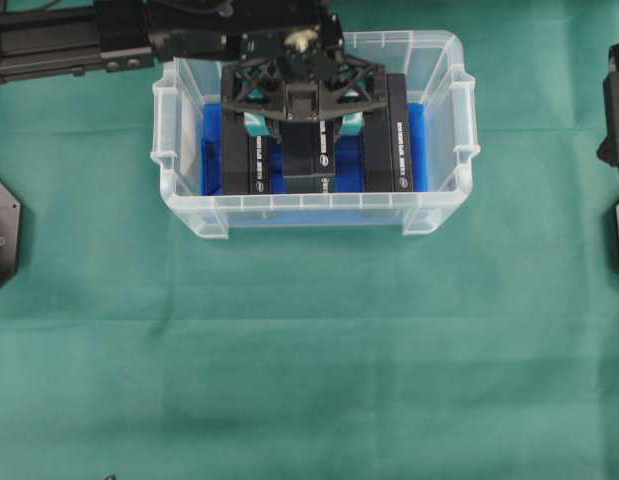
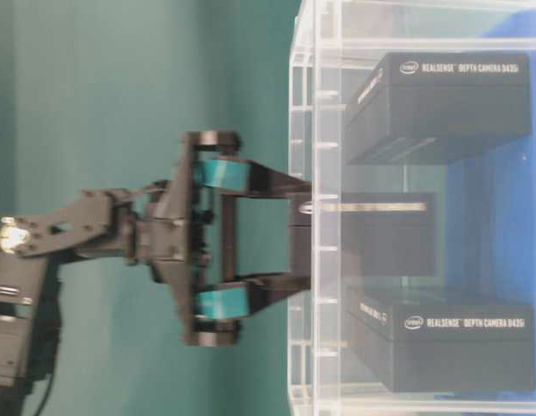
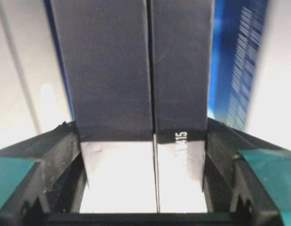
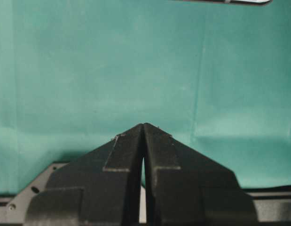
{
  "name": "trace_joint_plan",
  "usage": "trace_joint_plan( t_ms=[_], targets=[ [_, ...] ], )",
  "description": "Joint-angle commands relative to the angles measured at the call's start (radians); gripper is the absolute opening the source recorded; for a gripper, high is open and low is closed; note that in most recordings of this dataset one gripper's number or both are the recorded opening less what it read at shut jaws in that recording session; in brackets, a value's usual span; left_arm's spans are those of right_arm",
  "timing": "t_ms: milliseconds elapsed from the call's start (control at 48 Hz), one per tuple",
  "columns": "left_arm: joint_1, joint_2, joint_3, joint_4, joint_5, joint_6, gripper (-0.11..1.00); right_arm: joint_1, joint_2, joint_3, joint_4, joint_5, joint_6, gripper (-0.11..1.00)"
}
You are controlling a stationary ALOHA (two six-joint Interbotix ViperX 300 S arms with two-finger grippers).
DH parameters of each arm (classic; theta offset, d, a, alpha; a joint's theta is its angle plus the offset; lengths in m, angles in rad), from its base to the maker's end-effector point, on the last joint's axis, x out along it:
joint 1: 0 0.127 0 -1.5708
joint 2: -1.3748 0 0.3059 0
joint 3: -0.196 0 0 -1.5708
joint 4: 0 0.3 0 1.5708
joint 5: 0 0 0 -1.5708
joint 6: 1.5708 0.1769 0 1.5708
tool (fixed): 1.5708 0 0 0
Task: Take the box out of the case with the left arm.
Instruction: 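Close the left gripper on the middle box and lift it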
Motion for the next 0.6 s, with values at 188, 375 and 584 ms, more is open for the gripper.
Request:
trace_joint_plan(
  t_ms=[188, 375, 584],
  targets=[
    [-0.003, -0.06, -0.204, 0.003, 0.15, 0.006, 0.59, 0.0, -0.002, -0.014, -0.003, -0.003, 0.005, 0.0],
    [-0.003, -0.067, -0.319, 0.012, 0.258, 0.005, 0.59, 0.0, -0.002, -0.014, -0.002, -0.003, 0.005, 0.0],
    [-0.008, -0.074, -0.411, 0.021, 0.328, 0.005, 0.59, 0.0, -0.002, -0.012, -0.002, -0.005, 0.006, 0.0]
  ],
)
